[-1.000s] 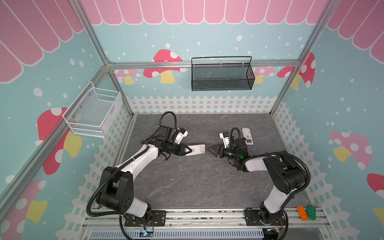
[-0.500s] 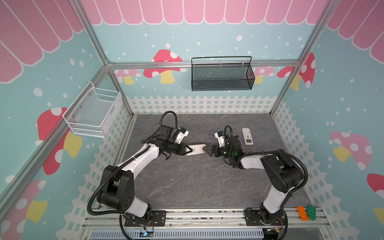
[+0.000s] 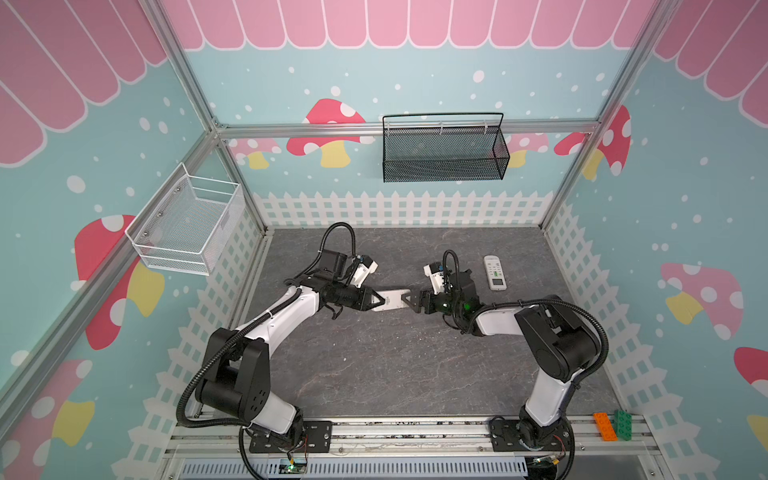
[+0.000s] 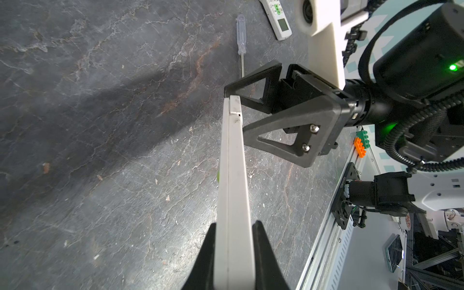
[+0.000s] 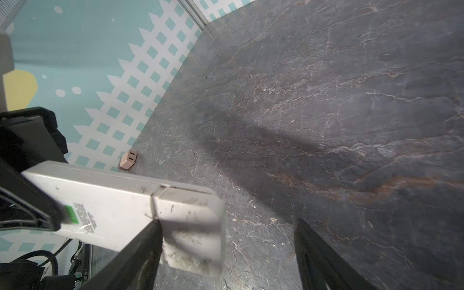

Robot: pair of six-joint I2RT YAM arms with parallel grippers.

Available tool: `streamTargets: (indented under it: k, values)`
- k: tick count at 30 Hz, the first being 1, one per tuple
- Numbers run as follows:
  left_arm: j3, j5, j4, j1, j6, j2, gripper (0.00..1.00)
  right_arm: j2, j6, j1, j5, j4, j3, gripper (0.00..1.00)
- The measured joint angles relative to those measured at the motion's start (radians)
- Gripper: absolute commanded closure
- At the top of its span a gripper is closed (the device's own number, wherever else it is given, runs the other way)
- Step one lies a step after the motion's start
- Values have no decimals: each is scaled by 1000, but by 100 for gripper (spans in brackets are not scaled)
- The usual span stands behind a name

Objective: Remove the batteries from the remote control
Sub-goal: 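Slide the battery cover off with the right gripper, exposing the batteries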

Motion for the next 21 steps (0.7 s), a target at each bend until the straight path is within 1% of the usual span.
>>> streamTargets:
  k: [6, 11, 13, 17, 21]
  values:
    - [0, -8, -5, 0, 0, 0, 100, 15, 0, 6, 5, 16, 2, 23]
    - [0, -21, 0, -1, 0, 2, 100, 15, -12, 11, 32, 18, 2, 32]
    - [0, -34, -4, -3, 0, 3, 100, 6, -20, 14, 68, -13, 3, 35]
    - [10, -53, -15, -3, 0, 3, 100, 3, -29, -21, 160, -97, -2, 38]
    - [19, -98, -31, -3, 1, 3, 100, -20, -35, -29, 199, -161, -6, 38]
